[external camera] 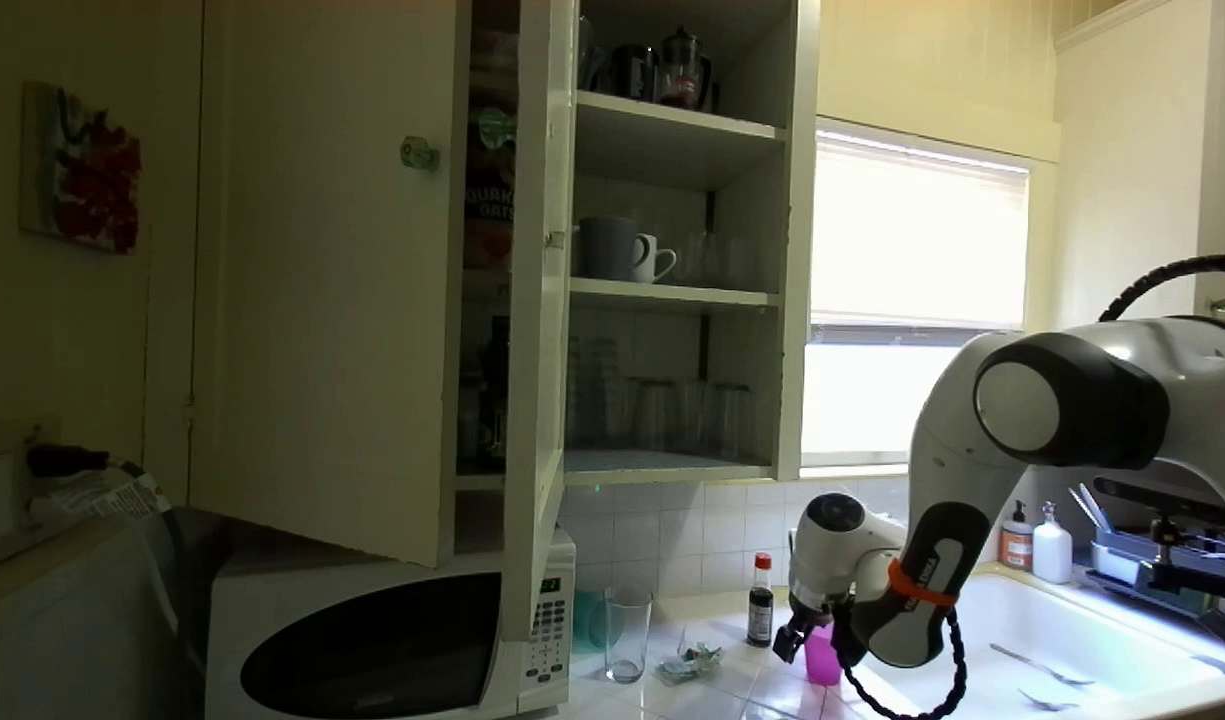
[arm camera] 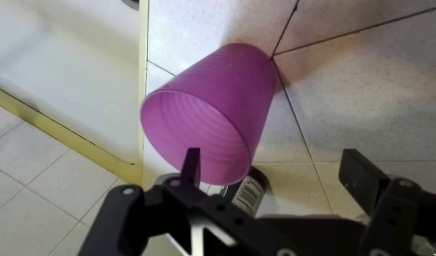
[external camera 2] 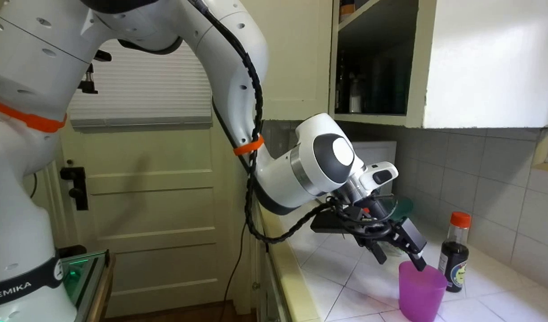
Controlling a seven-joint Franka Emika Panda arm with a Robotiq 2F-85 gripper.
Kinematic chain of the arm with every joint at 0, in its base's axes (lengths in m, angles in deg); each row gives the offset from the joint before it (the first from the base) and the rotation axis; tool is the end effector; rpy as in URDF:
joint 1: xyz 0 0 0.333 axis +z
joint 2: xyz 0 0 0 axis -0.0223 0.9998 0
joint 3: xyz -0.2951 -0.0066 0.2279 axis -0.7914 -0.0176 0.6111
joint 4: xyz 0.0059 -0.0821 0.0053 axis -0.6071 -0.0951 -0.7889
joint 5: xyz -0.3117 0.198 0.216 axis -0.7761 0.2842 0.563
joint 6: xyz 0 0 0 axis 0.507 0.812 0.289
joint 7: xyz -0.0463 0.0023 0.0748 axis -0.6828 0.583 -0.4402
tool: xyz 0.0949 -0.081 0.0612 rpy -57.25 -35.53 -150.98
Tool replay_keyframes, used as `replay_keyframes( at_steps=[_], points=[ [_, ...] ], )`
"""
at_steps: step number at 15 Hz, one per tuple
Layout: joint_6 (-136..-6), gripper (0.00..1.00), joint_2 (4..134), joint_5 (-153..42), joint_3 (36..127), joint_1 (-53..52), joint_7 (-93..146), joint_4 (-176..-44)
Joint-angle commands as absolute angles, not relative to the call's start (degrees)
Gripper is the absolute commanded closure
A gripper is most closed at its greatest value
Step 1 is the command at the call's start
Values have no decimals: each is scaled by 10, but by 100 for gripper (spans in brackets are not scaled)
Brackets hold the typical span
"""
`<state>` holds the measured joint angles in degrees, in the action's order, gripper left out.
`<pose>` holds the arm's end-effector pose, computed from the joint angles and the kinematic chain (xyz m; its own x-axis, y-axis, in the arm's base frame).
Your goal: Put the purple cup on the bottom shelf of the open upper cabinet.
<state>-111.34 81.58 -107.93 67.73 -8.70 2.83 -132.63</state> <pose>0.6525 -0.2231 0.2369 0.9001 0.1900 0.3921 -0.0026 -0.8975 0.4410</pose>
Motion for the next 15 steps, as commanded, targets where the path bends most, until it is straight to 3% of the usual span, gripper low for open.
replay_keyframes(
  at_steps=[1, 2, 3, 5, 12, 14, 15],
  points=[
    [-1147, 0, 848, -1071, 686, -103, 31, -1310],
    [-1147, 2, 850, -1069, 687, -105, 31, -1313],
    [-1143, 26, 849, -1069, 687, -103, 28, -1317],
    [-1128, 30, 845, -1064, 691, -103, 28, -1325],
    [-1065, 86, 791, -1028, 714, -114, 41, -1392],
    [-1054, 100, 765, -1024, 713, -112, 39, -1415],
    [-1046, 100, 745, -1029, 705, -105, 33, -1429]
  ],
)
